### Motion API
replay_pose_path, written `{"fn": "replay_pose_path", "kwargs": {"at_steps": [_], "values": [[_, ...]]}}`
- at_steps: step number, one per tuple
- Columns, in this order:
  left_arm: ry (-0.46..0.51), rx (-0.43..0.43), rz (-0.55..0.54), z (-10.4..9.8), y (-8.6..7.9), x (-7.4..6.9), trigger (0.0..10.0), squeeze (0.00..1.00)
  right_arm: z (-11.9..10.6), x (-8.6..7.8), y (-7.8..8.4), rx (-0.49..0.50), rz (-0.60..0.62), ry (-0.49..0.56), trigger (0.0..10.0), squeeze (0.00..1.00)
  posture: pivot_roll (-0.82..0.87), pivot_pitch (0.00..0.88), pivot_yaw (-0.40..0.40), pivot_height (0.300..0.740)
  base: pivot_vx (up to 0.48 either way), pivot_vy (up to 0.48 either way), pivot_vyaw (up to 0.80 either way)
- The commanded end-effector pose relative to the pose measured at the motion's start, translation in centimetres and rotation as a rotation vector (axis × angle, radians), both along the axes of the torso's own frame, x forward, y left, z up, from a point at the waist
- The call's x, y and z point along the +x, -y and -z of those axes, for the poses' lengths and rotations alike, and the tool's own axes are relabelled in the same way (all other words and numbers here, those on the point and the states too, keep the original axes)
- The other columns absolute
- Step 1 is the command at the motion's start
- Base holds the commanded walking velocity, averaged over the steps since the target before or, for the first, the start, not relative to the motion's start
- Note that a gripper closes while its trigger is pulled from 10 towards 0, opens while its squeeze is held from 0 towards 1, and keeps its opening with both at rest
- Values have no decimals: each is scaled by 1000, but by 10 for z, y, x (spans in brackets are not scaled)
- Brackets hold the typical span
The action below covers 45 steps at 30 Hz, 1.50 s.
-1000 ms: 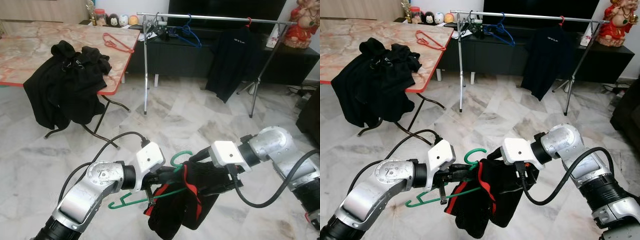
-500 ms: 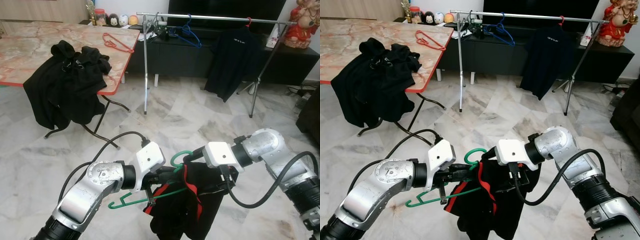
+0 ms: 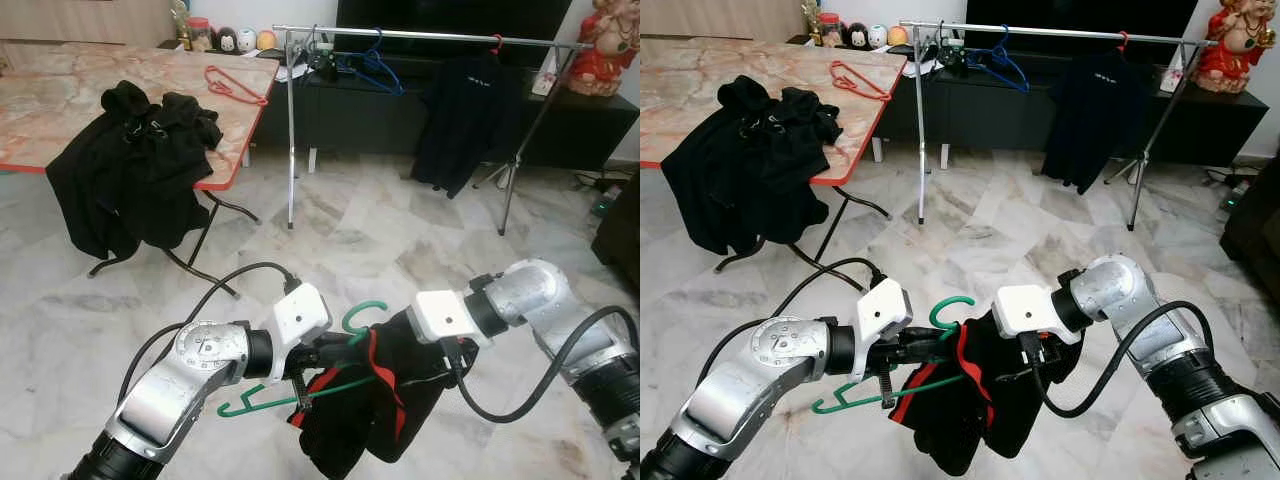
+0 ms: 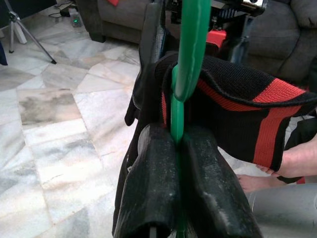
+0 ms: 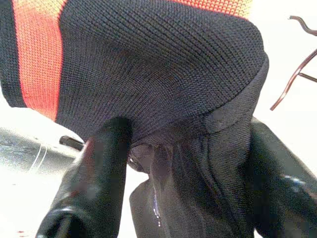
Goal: Hang hanger
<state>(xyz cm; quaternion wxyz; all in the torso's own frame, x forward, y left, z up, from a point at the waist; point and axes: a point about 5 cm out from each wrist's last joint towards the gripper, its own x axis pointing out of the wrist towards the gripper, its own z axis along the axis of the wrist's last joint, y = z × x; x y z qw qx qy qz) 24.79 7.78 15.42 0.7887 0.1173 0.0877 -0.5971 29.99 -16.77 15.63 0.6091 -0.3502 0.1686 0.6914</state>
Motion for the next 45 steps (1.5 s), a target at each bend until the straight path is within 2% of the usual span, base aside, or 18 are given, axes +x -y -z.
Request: {"fn": "replay_pose_path", "kwargs": {"at_steps": [1, 26, 42, 43, 44, 45], "values": [[58, -18, 32, -15, 6, 0, 10000, 0, -3, 3, 0, -15, -7, 13, 0, 0, -8, 0, -114, 716, 0, 0, 0], [77, -26, 25, -17, 9, 3, 10000, 0, -2, 3, -5, -2, -8, 21, 0, 0, -3, 0, -114, 716, 0, 0, 0], [79, 30, -5, -10, 8, 7, 10000, 0, 2, 0, -7, -10, -13, 17, 0, 0, -1, 0, -105, 716, 0, 0, 0], [79, 30, -6, -10, 8, 7, 10000, 255, 2, 0, -7, -11, -14, 17, 0, 0, -1, 0, -105, 716, 0, 0, 0], [80, 31, -6, -10, 8, 7, 10000, 255, 3, 0, -7, -11, -14, 17, 0, 0, -1, 0, -105, 716, 0, 0, 0], [81, 32, -6, -10, 8, 7, 10000, 1000, 3, 0, -7, -12, -14, 18, 0, 0, -1, 0, -105, 716, 0, 0, 0]]}}
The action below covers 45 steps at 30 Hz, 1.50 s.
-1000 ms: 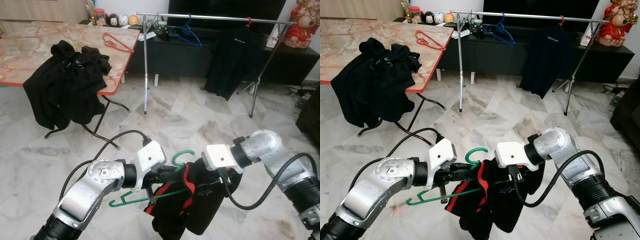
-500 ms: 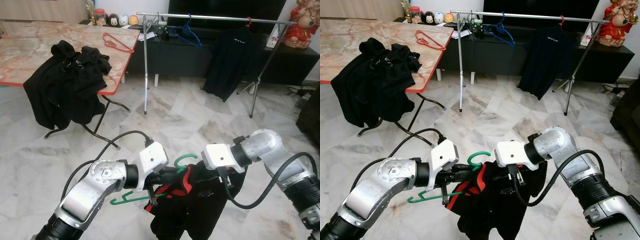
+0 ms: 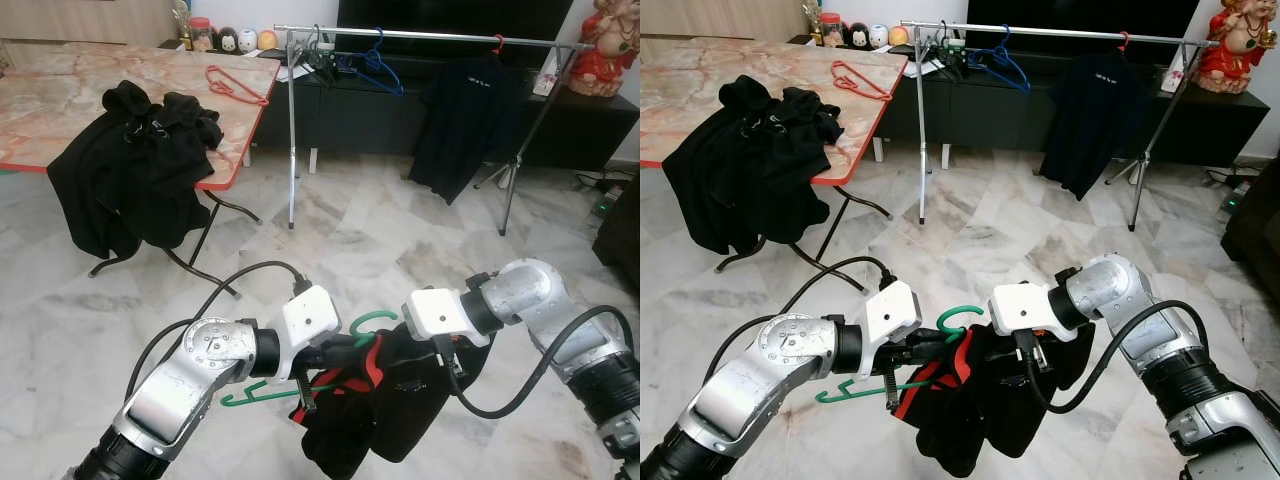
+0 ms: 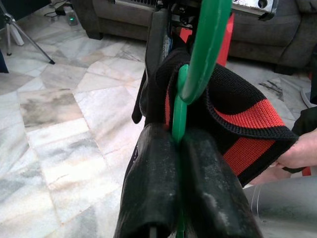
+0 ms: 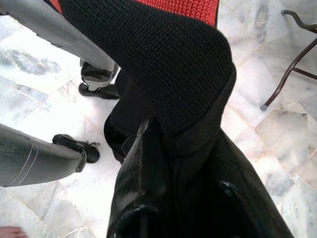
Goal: Hang hanger
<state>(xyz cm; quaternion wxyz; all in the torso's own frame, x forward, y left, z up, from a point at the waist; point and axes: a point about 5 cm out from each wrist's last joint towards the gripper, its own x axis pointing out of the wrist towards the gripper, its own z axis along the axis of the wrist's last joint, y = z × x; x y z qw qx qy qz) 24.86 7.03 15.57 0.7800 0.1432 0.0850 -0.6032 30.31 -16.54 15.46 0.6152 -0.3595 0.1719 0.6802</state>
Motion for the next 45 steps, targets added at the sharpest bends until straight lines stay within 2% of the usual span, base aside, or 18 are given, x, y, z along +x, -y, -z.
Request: {"fn": "replay_pose_path", "kwargs": {"at_steps": [1, 10, 15, 17, 20, 21, 22, 25, 26, 28, 29, 36, 40, 41, 42, 45], "values": [[44, -8, -23, -8, 0, 6, 10000, 1000, 1, -3, -4, 1, -34, 0, 0, 0, -1, 0, -105, 716, 0, 0, 0], [18, 23, -1, -7, -11, 2, 10000, 1000, 1, 1, 4, -54, -8, 34, 0, 0, -1, 0, -104, 716, 0, 0, 0], [5, 65, -3, -6, -26, 1, 10000, 1000, 1, 3, 10, -89, 6, 50, 0, 0, -3, 0, -106, 716, 0, 0, 0], [2, 91, -31, -5, -39, 1, 10000, 1000, 0, 4, 14, -97, 21, 59, 0, 0, -3, 0, -107, 716, 0, 0, 0], [14, 95, -123, -5, -55, 6, 10000, 1000, -4, 9, 18, -79, 64, 79, 0, 0, -3, 0, -107, 716, 0, 0, 0], [14, 95, -123, -5, -55, 6, 10000, 1000, -4, 9, 18, -79, 64, 79, 0, 0, -3, 0, -107, 716, 0, 0, 0], [17, 91, -189, -5, -66, 8, 10000, 1000, -6, 11, 21, -80, 84, 87, 0, 0, -3, 0, -107, 716, 0, 0, 0], [16, 96, -287, -1, -82, 10, 10000, 1000, -7, 12, 26, -100, 99, 100, 0, 0, -5, 0, -106, 716, 0, 0, 0], [16, 96, -287, -1, -82, 10, 10000, 1000, -7, 12, 26, -100, 99, 100, 0, 0, -5, 0, -106, 716, 0, 0, 0], [18, 86, -391, 2, -98, 11, 10000, 1000, -11, 16, 29, -76, 134, 120, 0, 0, -3, 3, -109, 716, 0, 0, 0], [6, 53, -468, 5, -107, 9, 10000, 1000, -16, 19, 31, -43, 172, 140, 0, 0, -2, 5, -105, 716, 0, 0, 0], [-52, 7, -571, 22, -112, -6, 10000, 1000, -29, 28, 34, -3, 235, 210, 0, 0, 0, 10, -105, 716, 0, 0, 0], [-102, -44, -604, 35, -108, -11, 10000, 1000, -43, 32, 25, 98, 239, 217, 0, 0, -3, 11, -105, 716, 0, 0, 0], [-120, -64, -609, 37, -107, -11, 10000, 729, -45, 31, 22, 122, 229, 212, 0, 0, -1, 12, -105, 716, 0, 0, 0], [-138, -95, -615, 41, -105, -10, 10000, 0, -49, 30, 16, 165, 212, 206, 0, 0, -1, 12, -104, 716, 0, 0, 0], [-141, -119, -628, 43, -104, -10, 10000, 0, -52, 28, 12, 186, 193, 199, 0, 0, -5, 13, -104, 716, 0, 0, 0]]}}
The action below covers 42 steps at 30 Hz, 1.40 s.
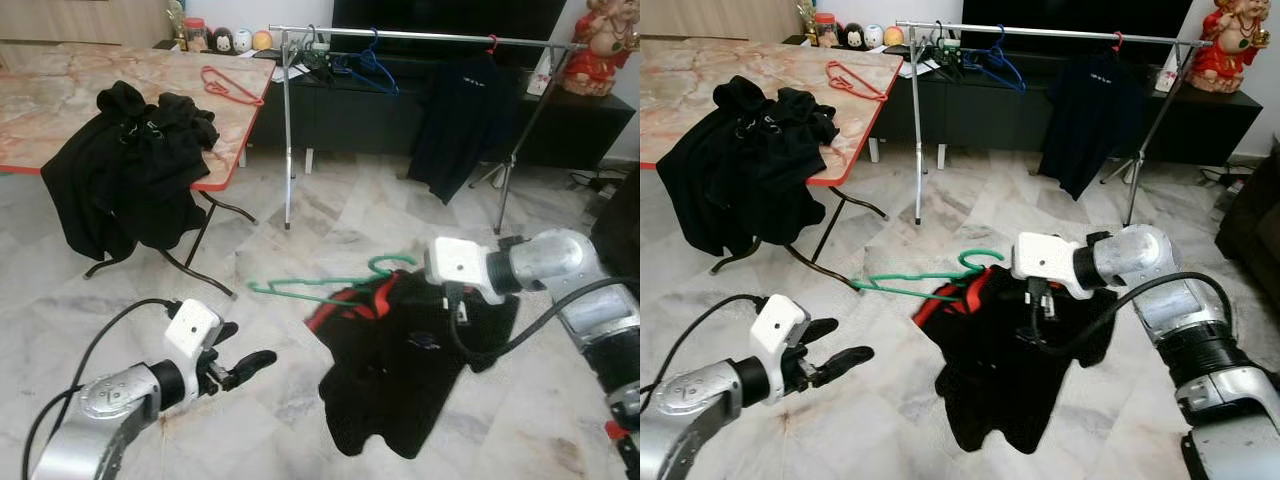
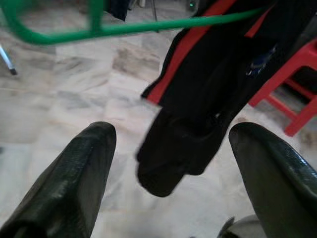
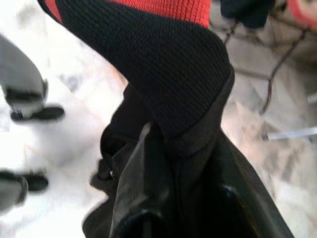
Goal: Hang hanger
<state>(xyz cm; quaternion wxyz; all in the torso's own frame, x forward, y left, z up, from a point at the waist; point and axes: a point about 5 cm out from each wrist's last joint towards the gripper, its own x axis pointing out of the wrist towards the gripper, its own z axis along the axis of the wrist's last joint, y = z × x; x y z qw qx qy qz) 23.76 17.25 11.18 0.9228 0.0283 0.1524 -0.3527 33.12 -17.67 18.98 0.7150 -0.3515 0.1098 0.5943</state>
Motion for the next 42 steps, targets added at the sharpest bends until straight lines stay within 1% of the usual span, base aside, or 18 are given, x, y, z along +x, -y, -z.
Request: {"fn": "replay_pose_path", "kwargs": {"at_steps": [1, 2, 4, 6, 8, 13, 17, 19, 23, 25, 33, 34, 35, 37, 38, 42], "values": [[13, -30, -25, 1, -2, 1, 10000, 0, -17, 0, -1, 53, -19, 38, 0, 0, -5, 13, -104, 716, 0, 0, 0], [10, -66, -50, 4, -1, 1, 10000, 0, -19, -2, -4, 70, -44, 26, 0, 0, -4, 16, -106, 716, 0, 0, 0], [15, -100, -83, 6, -2, 3, 10000, 0, -21, -4, -7, 84, -67, 12, 0, 0, -4, 16, -106, 716, 0, 0, 0], [20, -110, -113, 9, -4, 5, 10000, 0, -22, -6, -10, 95, -88, -1, 0, 0, -4, 16, -106, 716, 0, 0, 0], [47, -125, -163, 12, -7, 8, 10000, 0, -25, -8, -11, 100, -107, -6, 0, 0, -5, 20, -108, 716, 0, 0, 0], [24, -195, -138, 18, -5, 5, 10000, 0, -26, -8, -11, 96, -111, -9, 0, 0, -9, 19, -109, 716, 0, 0, 0], [30, -221, -119, 20, -4, 4, 10000, 0, -27, -10, -14, 102, -124, -17, 0, 0, -9, 19, -109, 716, 0, 0, 0], [31, -255, -102, 21, -1, 4, 10000, 0, -25, -10, -16, 102, -129, -23, 0, 0, -14, 14, -113, 716, 0, 0, 0], [31, -260, -62, 20, 2, 5, 10000, 0, -24, -12, -19, 109, -146, -33, 0, 0, -12, 14, -114, 716, 0, 0, 0], [35, -237, -42, 20, 2, 7, 10000, 0, -25, -12, -21, 109, -155, -35, 0, 0, -12, 14, -114, 716, 0, 0, 0], [25, -217, -14, 23, 2, 9, 10000, 0, -24, -11, -20, 108, -144, -34, 0, 0, -16, 5, -117, 716, 0, 0, 0], [23, -214, -11, 23, 2, 9, 9765, 0, -24, -10, -20, 110, -138, -32, 0, 0, -16, 5, -117, 716, 0, 0, 0], [24, -211, -7, 23, 3, 10, 3922, 0, -24, -9, -21, 115, -130, -28, 0, 0, -15, 3, -117, 716, 0, 0, 0], [24, -211, -6, 23, 3, 10, 3922, 0, -24, -9, -21, 117, -127, -27, 0, 0, -12, 2, -119, 716, 0, 0, 0], [27, -211, -1, 23, 3, 11, 0, 0, -23, -9, -22, 115, -133, -30, 0, 0, -12, 2, -119, 716, 0, 0, 0], [33, -212, 6, 22, 3, 11, 0, 0, -22, -9, -23, 112, -135, -33, 0, 0, -11, 0, -121, 716, 0, 0, 0]]}}
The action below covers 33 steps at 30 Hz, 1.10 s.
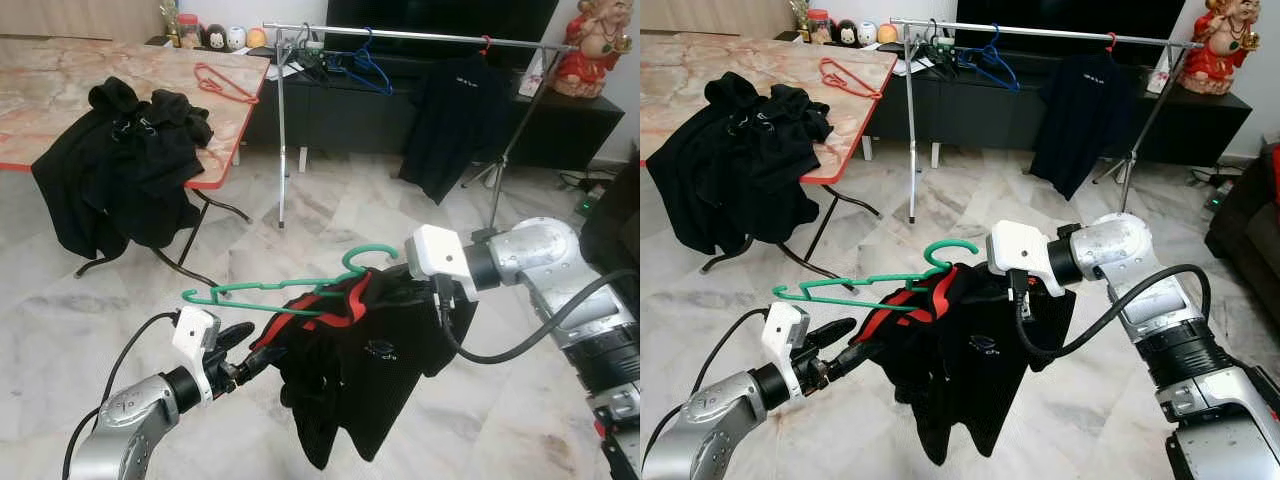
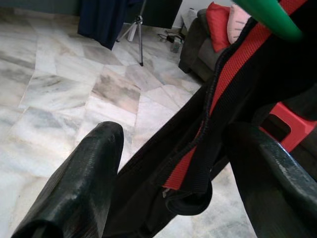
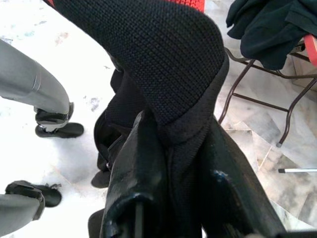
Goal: Hang hanger
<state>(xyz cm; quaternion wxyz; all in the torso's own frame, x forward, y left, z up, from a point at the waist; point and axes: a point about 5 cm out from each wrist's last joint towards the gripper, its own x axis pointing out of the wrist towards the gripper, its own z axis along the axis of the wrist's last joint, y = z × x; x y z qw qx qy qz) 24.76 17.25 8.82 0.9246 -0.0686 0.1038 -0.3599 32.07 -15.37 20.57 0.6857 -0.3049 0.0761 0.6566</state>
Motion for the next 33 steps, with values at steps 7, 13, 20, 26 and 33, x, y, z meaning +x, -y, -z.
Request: {"fn": "replay_pose_path", "kwargs": {"at_steps": [7, 13, 20, 26, 33], "values": [[13, 2, 28, -1, 3, 1, 0, 0, -5, 3, 0, 14, 15, 23, 0, 0, -12, 3, -122, 716, 0, 0, 0], [15, -3, 39, -3, 3, 0, 0, 0, -4, 4, 0, 15, 24, 21, 0, 0, -9, 6, -123, 716, 0, 0, 0], [4, -8, 67, -2, 4, -3, 0, 0, -2, 5, -1, 20, 29, 18, 0, 0, -7, 8, -123, 716, 0, 0, 0], [-3, -20, 103, -3, 7, -5, 0, 0, -2, 6, -2, 23, 37, 17, 0, 0, -7, 8, -123, 716, 0, 0, 0], [-7, -6, 103, -2, 5, -7, 0, 0, -1, 6, -1, 20, 42, 18, 0, 0, -7, 8, -123, 716, 0, 0, 0]]}}
